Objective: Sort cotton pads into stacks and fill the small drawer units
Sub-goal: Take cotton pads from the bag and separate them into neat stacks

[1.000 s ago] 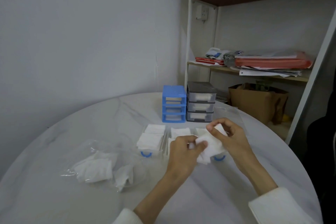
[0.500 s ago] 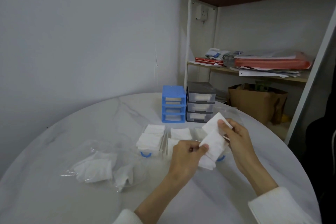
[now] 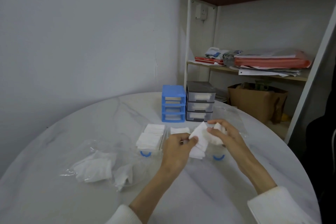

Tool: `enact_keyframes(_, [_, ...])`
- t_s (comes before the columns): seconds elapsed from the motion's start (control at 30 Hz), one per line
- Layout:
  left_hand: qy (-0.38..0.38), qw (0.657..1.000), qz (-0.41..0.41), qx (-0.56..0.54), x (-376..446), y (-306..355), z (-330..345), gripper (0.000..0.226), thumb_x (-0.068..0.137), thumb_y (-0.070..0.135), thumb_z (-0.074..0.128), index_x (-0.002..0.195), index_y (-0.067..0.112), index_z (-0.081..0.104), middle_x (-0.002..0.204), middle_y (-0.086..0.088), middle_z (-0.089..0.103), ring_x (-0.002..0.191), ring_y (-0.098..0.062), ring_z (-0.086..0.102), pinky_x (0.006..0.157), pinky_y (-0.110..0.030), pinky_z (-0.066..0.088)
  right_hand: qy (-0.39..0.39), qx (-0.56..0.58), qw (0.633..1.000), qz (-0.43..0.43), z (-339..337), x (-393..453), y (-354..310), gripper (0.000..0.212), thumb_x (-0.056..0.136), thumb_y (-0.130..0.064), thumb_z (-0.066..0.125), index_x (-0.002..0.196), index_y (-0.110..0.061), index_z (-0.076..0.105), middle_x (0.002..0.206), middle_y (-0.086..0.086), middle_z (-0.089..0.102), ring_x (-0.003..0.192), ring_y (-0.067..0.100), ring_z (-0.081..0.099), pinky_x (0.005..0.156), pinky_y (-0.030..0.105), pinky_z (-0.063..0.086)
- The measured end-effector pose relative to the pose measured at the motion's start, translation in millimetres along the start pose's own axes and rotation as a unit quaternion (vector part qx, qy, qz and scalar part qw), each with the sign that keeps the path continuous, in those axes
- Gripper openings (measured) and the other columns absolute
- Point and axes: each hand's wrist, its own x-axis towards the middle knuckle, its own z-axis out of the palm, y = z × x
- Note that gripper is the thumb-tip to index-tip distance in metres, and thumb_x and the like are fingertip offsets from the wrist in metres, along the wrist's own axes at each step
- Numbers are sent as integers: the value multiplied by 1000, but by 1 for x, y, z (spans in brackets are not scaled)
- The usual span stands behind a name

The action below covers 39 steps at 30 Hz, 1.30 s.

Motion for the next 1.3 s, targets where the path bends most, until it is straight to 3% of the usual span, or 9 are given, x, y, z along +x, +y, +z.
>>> enact_keyframes(0.13, [-15,999,2,34,0,4,-3,14,86,16,64,74,17,70,81,-10,69,73,-15,61,72,-27,49,-19,-40,999,-19,4,-3,2,3,87,-24,62,86,-24,60,94,-11,59,85,5,52,65,20,42])
enact_keyframes(0.23, [-32,999,10,10,0,9,-10,29,85,-2,56,76,24,66,72,16,66,65,6,59,61,-6,44,18,-8,999,-47,1,-2,1,7,89,-22,61,85,-17,59,85,-4,60,73,8,52,59,15,41])
enact_keyframes(0.37, [-40,999,25,5,1,10,-17,48,84,-16,45,97,27,63,93,11,66,84,0,62,70,-13,51,29,44,995,-84,-2,-2,-2,10,88,-21,61,90,-11,63,85,0,65,75,11,56,60,18,44])
enact_keyframes(0.47, [-54,998,30,-7,2,8,-17,46,90,-10,43,105,30,59,102,-6,68,92,-18,65,80,-30,55,-35,12,993,-116,0,-5,-4,5,86,-19,63,81,-20,65,74,-16,65,69,-2,56,57,10,42])
enact_keyframes(0.6, [-91,995,25,-20,0,6,-14,39,97,0,37,122,28,49,95,3,67,83,-5,62,68,-12,50,-86,-57,981,-164,5,-8,0,6,85,-22,64,79,-22,65,79,-17,66,75,1,58,65,9,41])
enact_keyframes(0.9, [-89,995,30,-22,-2,9,-13,36,98,4,34,115,29,53,89,4,62,79,-1,59,67,-13,47,-43,-73,978,-189,5,-5,4,4,82,-22,69,79,-21,67,82,-15,66,80,3,59,66,9,41])
enact_keyframes(1.1, [-91,994,53,8,-5,12,-13,34,99,7,34,115,27,56,99,4,62,91,-10,58,83,-27,49,-32,-75,975,-205,7,-7,3,10,78,-21,73,80,-27,65,87,-18,65,83,2,60,69,12,43])
enact_keyframes(1.23, [-101,993,66,-6,-7,17,-14,24,100,16,39,109,29,56,93,13,63,78,11,58,68,-6,45,-36,-81,972,-218,7,-10,-1,22,76,-27,73,96,-32,65,93,-20,67,89,-2,60,71,8,44])
enact_keyframes(1.3, [-109,992,54,-24,-8,20,-14,20,99,22,42,113,30,55,93,16,62,82,6,59,69,-7,46,-30,-97,973,-209,5,-11,-2,20,76,-35,70,95,-33,64,90,-18,67,87,-4,59,69,5,43])
